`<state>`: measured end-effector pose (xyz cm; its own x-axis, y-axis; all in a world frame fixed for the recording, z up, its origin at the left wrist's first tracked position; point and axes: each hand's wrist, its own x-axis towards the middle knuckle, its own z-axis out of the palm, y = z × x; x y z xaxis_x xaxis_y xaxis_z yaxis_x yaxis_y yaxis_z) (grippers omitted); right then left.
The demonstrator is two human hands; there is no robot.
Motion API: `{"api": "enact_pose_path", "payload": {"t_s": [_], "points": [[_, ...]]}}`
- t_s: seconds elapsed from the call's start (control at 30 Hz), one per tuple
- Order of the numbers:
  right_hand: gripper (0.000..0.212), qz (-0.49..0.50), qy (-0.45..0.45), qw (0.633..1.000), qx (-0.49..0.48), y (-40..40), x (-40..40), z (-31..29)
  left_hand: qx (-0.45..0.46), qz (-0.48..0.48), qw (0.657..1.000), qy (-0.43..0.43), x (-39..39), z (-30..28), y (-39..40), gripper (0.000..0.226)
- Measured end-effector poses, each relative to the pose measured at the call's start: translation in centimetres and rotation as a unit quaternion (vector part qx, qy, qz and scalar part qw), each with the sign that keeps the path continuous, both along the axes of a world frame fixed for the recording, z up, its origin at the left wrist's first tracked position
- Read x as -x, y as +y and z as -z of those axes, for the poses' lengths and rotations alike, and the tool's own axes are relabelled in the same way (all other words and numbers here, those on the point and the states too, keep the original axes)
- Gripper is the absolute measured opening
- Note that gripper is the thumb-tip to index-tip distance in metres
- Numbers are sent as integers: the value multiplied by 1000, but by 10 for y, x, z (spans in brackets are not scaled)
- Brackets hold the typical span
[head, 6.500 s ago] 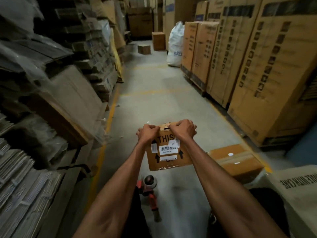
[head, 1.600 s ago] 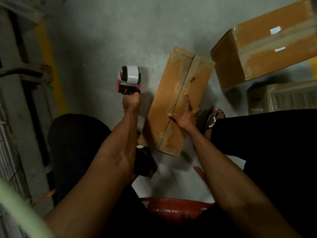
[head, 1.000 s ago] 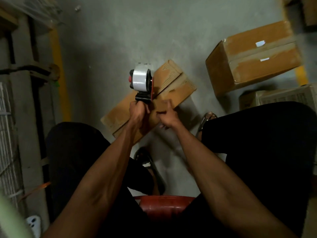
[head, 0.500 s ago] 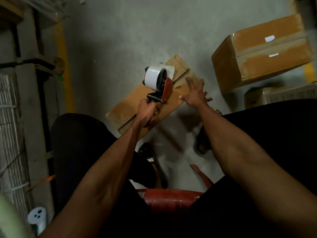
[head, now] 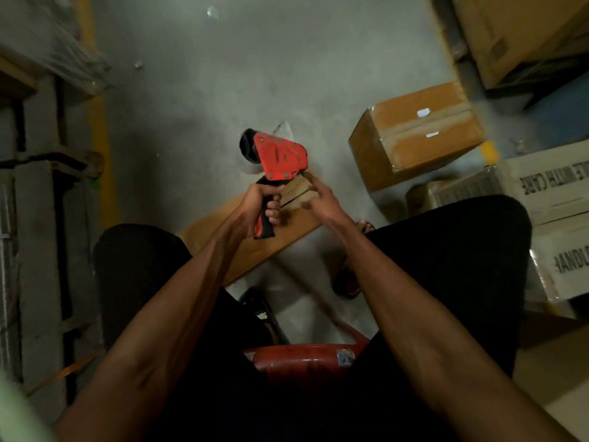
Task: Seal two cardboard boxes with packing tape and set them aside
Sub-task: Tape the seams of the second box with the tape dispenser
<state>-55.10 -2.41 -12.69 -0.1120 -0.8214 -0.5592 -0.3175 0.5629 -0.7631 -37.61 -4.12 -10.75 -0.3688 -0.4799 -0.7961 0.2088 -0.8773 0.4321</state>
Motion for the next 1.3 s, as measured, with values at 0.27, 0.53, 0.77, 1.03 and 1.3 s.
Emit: {"api": "enact_pose_path", "payload": {"t_s": [0.27,0.53,0.77,1.03,1.3], "points": [[40,74,-128,989,4,64,-11,-38,-32,-53,988,143,-22,-19,41,28],[9,160,-106,980,-56,82,-12,-40,-26,-23,997,70,-19,-16,62,27],[29,230,-142,956,-116,76,-2,-37,-26,11,998,62,-3,-13,59,28],[52,270,-204,908,-248,80,-4,-32,-31,44,998,16,-7,-6,59,32],[78,137,-270,890,-342,81,-22,-26,-32,65,997,21,-3,-8,60,34]]}}
